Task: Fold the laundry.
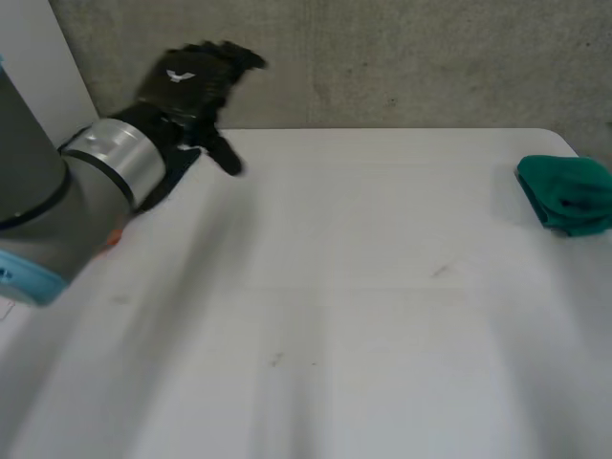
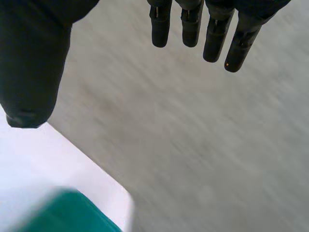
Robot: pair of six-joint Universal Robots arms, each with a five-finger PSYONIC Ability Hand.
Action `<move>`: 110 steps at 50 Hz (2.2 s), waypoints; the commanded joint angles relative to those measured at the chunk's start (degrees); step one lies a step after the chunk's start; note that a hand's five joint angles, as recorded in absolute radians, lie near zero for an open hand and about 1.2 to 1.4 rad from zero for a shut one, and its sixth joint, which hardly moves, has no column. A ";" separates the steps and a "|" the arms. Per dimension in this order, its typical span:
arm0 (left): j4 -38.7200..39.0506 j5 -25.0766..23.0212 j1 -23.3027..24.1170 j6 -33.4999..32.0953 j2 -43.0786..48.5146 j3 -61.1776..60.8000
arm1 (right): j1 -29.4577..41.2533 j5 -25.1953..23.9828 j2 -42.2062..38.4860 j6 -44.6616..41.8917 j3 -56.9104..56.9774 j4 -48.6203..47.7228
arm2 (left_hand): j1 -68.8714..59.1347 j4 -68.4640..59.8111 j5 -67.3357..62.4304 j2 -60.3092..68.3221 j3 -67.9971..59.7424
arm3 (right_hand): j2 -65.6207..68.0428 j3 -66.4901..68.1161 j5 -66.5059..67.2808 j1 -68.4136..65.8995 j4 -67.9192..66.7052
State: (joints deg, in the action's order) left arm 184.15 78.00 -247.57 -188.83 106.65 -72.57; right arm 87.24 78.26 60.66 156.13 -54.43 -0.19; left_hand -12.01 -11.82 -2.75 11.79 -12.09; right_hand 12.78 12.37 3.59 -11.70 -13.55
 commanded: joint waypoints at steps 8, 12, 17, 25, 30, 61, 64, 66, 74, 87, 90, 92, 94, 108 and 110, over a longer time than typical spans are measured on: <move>0.86 0.49 -22.77 -22.72 19.72 7.26 | 21.13 -2.85 14.67 -6.54 -36.79 -11.06 | 1.46 1.27 2.20 -1.24 1.54 | -2.78 -2.37 -3.59 1.70 3.55; 1.13 0.49 -26.38 -24.22 22.45 7.88 | 22.45 -2.59 14.58 -8.65 -40.31 -11.15 | 0.79 0.59 1.53 -0.57 0.86 | -2.78 -2.37 -3.59 1.70 3.55; 1.39 0.66 -28.76 -26.15 26.76 8.93 | 22.45 -2.59 14.49 -8.74 -42.95 -12.46 | -2.40 -2.60 -1.66 2.62 -2.33 | -2.78 -2.37 -3.59 1.70 3.55; 4.29 0.49 -29.11 -28.44 31.51 11.83 | 22.19 -2.50 13.17 -8.91 -44.01 -13.26 | -2.74 -2.94 -2.01 2.96 -2.67 | -2.78 -2.37 -3.59 1.70 3.55; 7.80 -2.31 -29.20 -27.39 33.17 12.36 | 22.10 -2.32 12.73 -8.91 -44.36 -13.44 | -7.10 -7.30 -6.36 7.32 -7.03 | -2.78 -2.37 -3.59 1.70 3.55; 20.64 4.88 -12.33 -7.35 5.23 4.54 | 21.66 -1.97 11.06 -8.83 -43.13 -13.26 | -67.99 -68.18 -67.25 68.21 -67.91 | -2.78 -2.37 -3.59 1.70 3.55; 20.81 4.97 -10.31 -7.35 4.97 5.33 | 21.66 -2.06 11.06 -8.65 -43.13 -13.26 | -67.99 -68.18 -67.25 68.21 -67.91 | -2.78 -2.37 -3.59 1.70 3.55; 20.82 5.15 -9.95 -7.43 4.97 6.21 | 21.66 -2.06 11.06 -8.65 -43.13 -13.26 | -67.99 -68.18 -67.25 68.21 -67.91 | -2.78 -2.37 -3.59 1.70 3.55; 20.73 7.33 -11.78 -7.70 6.11 9.28 | 21.66 -2.15 11.06 -8.65 -43.13 -13.26 | -67.99 -68.18 -67.25 68.21 -67.91 | -2.78 -2.37 -3.59 1.70 3.55; 20.20 8.93 -19.71 -9.98 6.64 7.62 | 22.36 -2.06 10.89 -8.48 -42.25 -13.26 | -67.99 -68.18 -67.25 68.21 -67.91 | -2.78 -2.37 -3.59 1.70 3.55; 20.20 8.84 -19.80 -10.86 7.25 5.25 | 22.45 -2.06 10.80 -8.47 -42.34 -13.26 | -67.99 -68.18 -67.25 68.21 -67.91 | -2.78 -2.37 -3.59 1.70 3.55; 20.29 8.84 -19.88 -11.39 7.87 4.19 | 22.54 -2.06 10.80 -8.39 -42.34 -13.26 | -60.02 -60.21 -59.28 60.24 -59.94 | -2.78 -2.37 -3.59 1.70 3.55; 19.94 9.01 -19.88 -12.18 8.74 2.96 | 22.54 -2.06 10.80 -8.39 -42.43 -13.26 | -17.54 -17.73 -16.80 17.76 -17.46 | -2.78 -2.37 -3.59 1.70 3.55; 11.85 8.75 -16.99 -12.97 5.94 -2.93 | 21.92 -2.06 10.71 -8.48 -43.04 -13.26 | 0.79 0.59 1.53 -0.57 0.86 | -2.78 -2.37 -3.59 1.70 3.55; 11.33 8.05 -16.54 -12.97 4.53 -3.63 | 21.92 -2.15 10.62 -8.48 -43.04 -13.26 | 0.28 0.09 1.02 -0.06 0.36 | -2.78 -2.37 -3.59 1.70 3.55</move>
State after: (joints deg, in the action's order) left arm 197.61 86.96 -265.60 -201.96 114.25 -74.38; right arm 109.22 76.20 71.36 147.70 -97.41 -13.41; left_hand -11.30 -12.11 -2.66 12.17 -12.68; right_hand 12.78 12.37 3.36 -11.70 -13.55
